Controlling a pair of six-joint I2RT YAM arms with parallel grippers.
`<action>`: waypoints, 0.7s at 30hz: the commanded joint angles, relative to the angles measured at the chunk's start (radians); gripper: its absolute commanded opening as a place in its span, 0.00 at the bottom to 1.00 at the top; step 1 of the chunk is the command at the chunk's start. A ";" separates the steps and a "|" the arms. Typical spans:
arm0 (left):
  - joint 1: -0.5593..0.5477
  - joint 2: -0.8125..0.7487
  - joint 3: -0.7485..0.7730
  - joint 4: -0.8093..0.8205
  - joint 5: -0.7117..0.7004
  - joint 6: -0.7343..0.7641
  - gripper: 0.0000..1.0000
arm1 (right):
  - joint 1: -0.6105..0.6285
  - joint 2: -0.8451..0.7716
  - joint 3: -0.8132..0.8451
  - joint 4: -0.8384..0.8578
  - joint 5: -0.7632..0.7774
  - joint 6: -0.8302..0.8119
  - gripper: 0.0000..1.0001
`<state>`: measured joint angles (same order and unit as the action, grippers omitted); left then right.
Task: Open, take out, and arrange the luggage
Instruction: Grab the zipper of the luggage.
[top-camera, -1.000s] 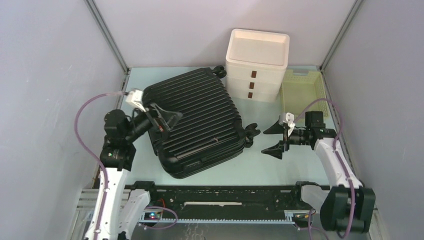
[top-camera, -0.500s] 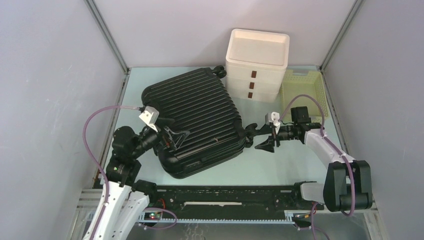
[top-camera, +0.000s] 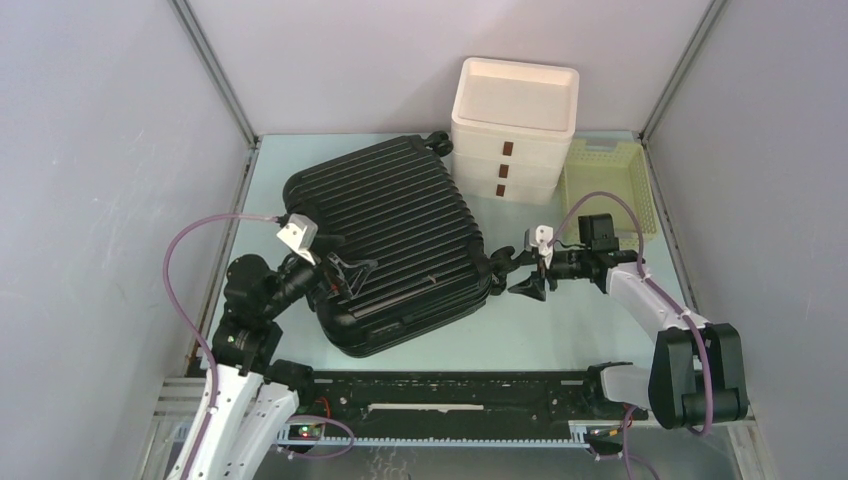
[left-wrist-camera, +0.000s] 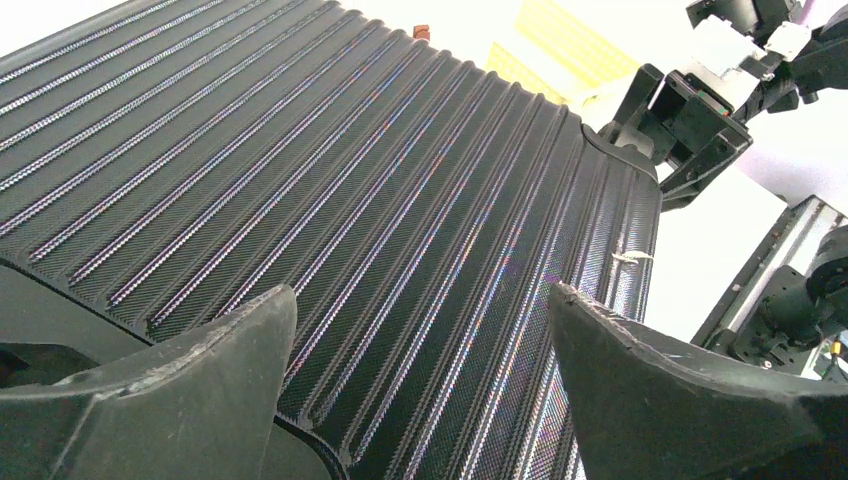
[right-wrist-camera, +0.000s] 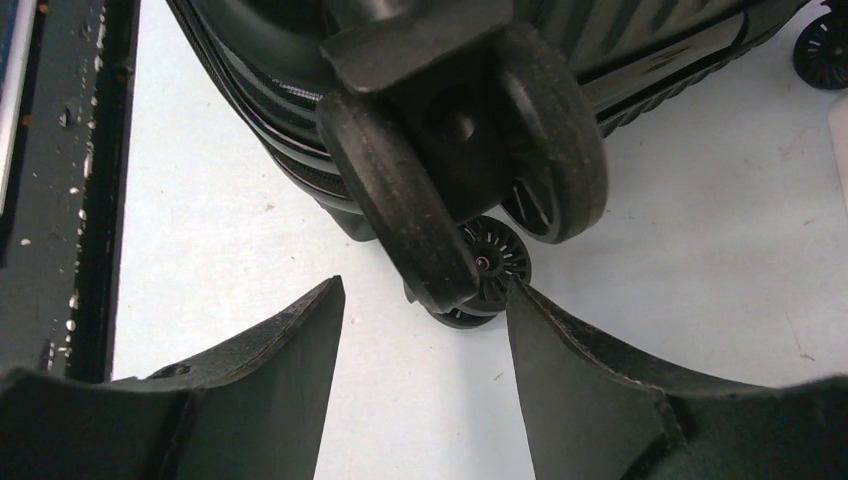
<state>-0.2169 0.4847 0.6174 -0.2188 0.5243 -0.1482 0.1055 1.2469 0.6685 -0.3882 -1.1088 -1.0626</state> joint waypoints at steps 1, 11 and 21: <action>-0.005 -0.020 -0.008 0.034 -0.013 0.024 1.00 | 0.008 -0.030 0.002 0.094 -0.054 0.169 0.70; -0.004 -0.043 -0.013 0.029 -0.019 0.031 1.00 | -0.019 -0.021 0.015 0.094 -0.259 0.383 0.77; -0.004 -0.048 -0.016 0.027 -0.014 0.039 1.00 | -0.014 0.096 0.013 0.350 -0.243 0.906 0.76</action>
<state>-0.2169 0.4484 0.6174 -0.2184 0.5167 -0.1371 0.0895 1.3106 0.6662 -0.1410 -1.3464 -0.3580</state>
